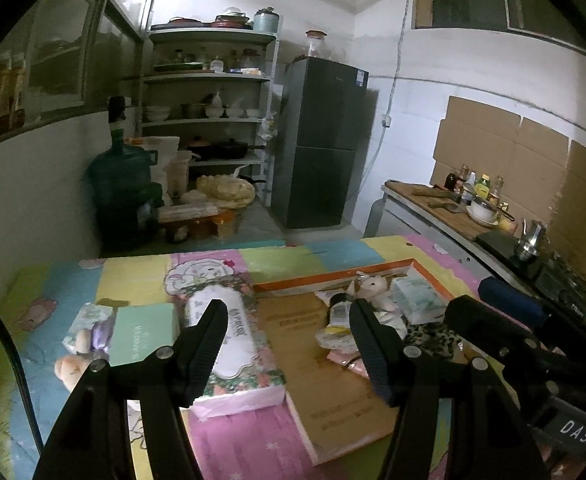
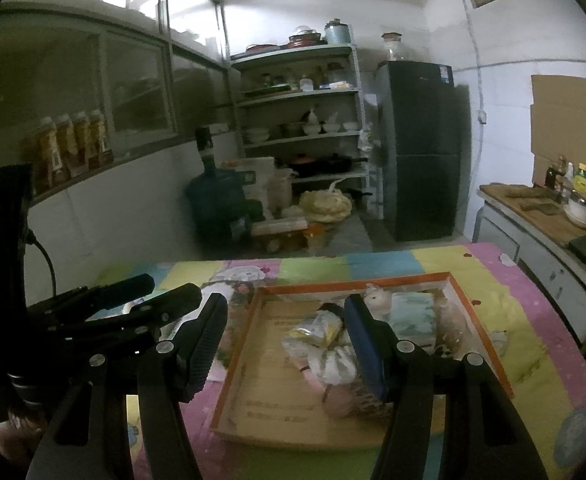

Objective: Organize soft objects
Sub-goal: 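Withdraw both tools from the box back over the remaining items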

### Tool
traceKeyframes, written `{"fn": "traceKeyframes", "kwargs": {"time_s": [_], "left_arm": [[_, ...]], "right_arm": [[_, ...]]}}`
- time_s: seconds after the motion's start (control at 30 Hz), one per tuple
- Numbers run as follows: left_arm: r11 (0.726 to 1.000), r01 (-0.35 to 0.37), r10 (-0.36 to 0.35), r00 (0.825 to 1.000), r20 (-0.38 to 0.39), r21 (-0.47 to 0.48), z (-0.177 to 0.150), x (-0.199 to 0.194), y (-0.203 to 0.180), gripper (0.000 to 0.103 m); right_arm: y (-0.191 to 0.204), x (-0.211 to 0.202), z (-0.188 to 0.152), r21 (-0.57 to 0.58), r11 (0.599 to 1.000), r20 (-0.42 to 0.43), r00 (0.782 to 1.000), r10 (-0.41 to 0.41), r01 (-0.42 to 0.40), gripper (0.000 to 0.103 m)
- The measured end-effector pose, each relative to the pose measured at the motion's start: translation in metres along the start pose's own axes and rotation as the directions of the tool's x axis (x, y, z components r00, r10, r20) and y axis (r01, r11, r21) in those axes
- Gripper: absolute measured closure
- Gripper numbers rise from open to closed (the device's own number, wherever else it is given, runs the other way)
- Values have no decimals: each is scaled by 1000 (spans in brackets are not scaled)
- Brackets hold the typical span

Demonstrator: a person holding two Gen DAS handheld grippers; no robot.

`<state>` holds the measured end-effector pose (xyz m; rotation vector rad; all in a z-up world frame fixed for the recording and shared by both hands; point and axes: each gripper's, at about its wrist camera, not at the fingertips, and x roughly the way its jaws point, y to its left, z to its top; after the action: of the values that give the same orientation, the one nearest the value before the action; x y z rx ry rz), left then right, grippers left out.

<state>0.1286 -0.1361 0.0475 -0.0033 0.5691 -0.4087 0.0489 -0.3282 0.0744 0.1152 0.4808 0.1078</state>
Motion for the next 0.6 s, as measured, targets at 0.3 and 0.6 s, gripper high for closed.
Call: {"fn": "traceKeyframes", "kwargs": {"time_s": [0.3, 0.6], "left_arm": [[1000, -26, 26, 1000, 7, -15, -7, -12, 23, 40], [998, -48, 48, 999, 4, -40, -18, -22, 53, 40]], "right_arm": [[24, 3, -5, -9, 999, -5, 999, 35, -35, 40], [55, 14, -14, -14, 997, -26, 997, 74, -74, 40]]}}
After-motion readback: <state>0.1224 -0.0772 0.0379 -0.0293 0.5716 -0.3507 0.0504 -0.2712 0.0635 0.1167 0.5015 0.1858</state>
